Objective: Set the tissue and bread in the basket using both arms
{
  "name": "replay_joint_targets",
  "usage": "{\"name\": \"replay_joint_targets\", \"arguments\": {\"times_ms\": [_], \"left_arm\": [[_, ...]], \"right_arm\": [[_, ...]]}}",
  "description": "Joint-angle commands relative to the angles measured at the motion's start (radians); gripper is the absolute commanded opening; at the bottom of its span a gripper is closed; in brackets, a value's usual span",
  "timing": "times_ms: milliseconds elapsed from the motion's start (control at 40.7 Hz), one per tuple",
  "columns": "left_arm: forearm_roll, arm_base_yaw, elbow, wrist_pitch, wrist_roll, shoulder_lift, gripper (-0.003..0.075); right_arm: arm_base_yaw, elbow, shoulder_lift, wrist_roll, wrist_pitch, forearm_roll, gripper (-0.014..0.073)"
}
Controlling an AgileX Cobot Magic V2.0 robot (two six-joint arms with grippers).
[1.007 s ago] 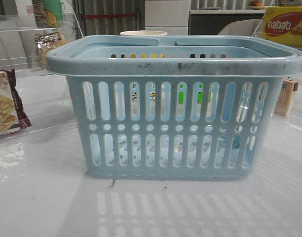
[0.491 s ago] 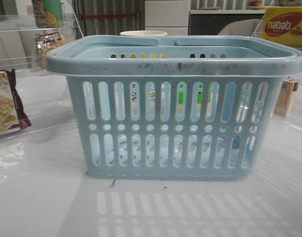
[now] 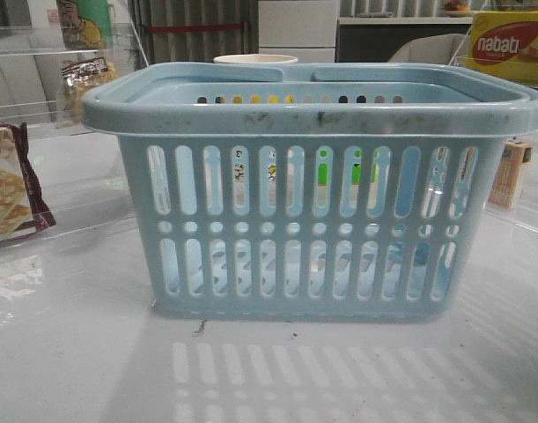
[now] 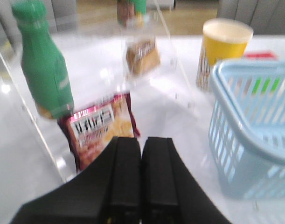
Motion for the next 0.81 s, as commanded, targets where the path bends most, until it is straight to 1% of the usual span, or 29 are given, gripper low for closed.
{"name": "replay_joint_targets", "arguments": {"times_ms": [0,221,246,295,344,368,418,467,491,540,614,712,786], "left_arm": [[-0.012,-0.006,-0.028,-0.055,-0.005,0.057,0.0099],[0.014,-0.006,-0.027,-0.047,0.009,0.136,0.0099],[0.017,-0.006,-0.027,-0.049,0.009,0.143,0.01],[0.021,-0.006,-0.025,-0.053,0.018,0.149,0.0105],[0.021,-0.006,-0.025,-0.053,0.033,0.153,0.0134],[0.021,-0.006,-0.023,-0.053,0.035,0.153,0.0158],[0.021,-0.006,-0.015,-0.058,0.052,0.153,0.0248],[0.021,-0.006,-0.004,-0.066,0.055,0.153,0.034],[0.021,-0.006,0.001,-0.071,0.055,0.153,0.0379],[0.006,-0.006,0.012,-0.086,0.055,0.153,0.0451],[-0.018,-0.019,0.032,-0.105,0.055,0.153,0.0498],[-0.018,-0.081,0.044,-0.126,0.055,0.153,0.0496],[-0.011,-0.156,0.044,-0.136,0.06,0.153,0.0496]], "right_arm": [[-0.006,-0.033,0.06,-0.006,-0.039,-0.014,0.0057],[-0.006,-0.033,0.165,-0.024,-0.008,-0.015,0.0062],[-0.006,-0.033,0.177,-0.024,-0.008,-0.015,0.0069],[-0.006,-0.033,0.199,-0.025,-0.008,-0.015,0.013],[-0.006,-0.033,0.216,-0.025,-0.008,-0.015,0.0206],[-0.006,-0.033,0.227,-0.025,-0.009,-0.015,0.0265],[-0.006,-0.033,0.243,-0.025,-0.015,-0.015,0.037],[-0.006,-0.032,0.258,-0.025,-0.025,-0.015,0.0454],[-0.006,-0.032,0.262,-0.025,-0.027,-0.015,0.0479],[-0.006,-0.031,0.274,-0.025,-0.041,-0.015,0.0514],[-0.006,-0.027,0.292,-0.025,-0.064,-0.015,0.052],[-0.013,-0.021,0.318,-0.022,-0.107,-0.029,0.052],[-0.042,-0.022,0.349,-0.001,-0.149,-0.039,0.052]]}}
